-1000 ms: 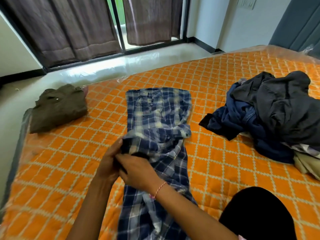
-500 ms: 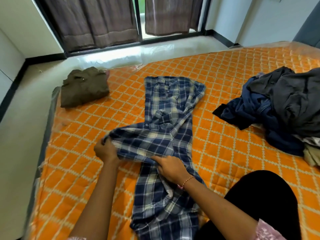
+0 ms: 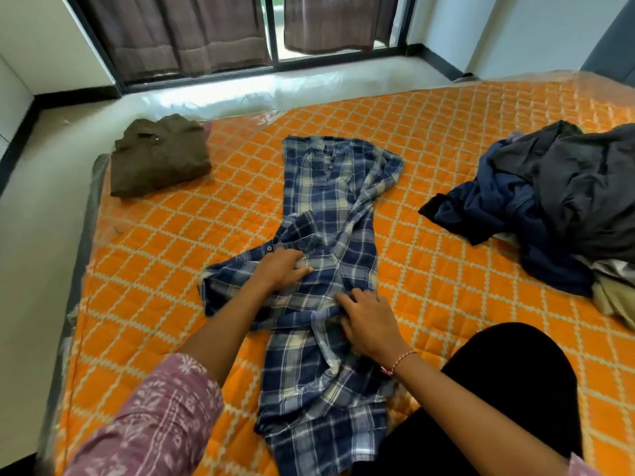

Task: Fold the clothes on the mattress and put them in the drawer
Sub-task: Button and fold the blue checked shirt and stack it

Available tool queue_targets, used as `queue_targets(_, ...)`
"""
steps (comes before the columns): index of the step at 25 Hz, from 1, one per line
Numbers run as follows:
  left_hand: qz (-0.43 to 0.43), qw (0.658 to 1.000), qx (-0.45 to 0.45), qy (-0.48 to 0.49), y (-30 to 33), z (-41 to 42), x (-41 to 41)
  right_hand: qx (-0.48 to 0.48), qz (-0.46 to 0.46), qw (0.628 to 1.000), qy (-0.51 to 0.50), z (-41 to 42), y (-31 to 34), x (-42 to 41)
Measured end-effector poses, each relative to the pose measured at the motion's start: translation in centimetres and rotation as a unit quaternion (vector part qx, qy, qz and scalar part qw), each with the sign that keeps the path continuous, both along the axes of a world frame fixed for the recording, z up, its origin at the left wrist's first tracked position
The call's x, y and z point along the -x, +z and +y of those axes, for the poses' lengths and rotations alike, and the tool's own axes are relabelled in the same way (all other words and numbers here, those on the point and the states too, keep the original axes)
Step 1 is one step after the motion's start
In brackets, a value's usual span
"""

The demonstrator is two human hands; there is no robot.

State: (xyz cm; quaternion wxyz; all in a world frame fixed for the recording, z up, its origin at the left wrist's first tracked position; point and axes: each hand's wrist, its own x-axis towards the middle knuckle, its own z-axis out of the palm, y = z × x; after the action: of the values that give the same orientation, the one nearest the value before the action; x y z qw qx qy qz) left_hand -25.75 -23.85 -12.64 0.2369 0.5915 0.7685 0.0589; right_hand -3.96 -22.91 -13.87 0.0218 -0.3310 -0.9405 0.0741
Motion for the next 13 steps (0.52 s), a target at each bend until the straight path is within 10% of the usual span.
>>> queue_targets(6,0.022,0.998,-0.058,-0.002,2.8,-1.2,3.4,0.219,0.178,0.959,0.037,-0.7,3.4,0.1)
queue_targets(10,0.187,0.968,0.155,-0.060,3.4,-2.4,4.3,0.403,-0.069,0.906,0.104,-1.8,3.5,0.5)
queue_targets(13,0.220,0.968,0.116,-0.038,2.6,-2.2,3.3,0.342,0.059,0.938,-0.002,0.0,2.7,1.3)
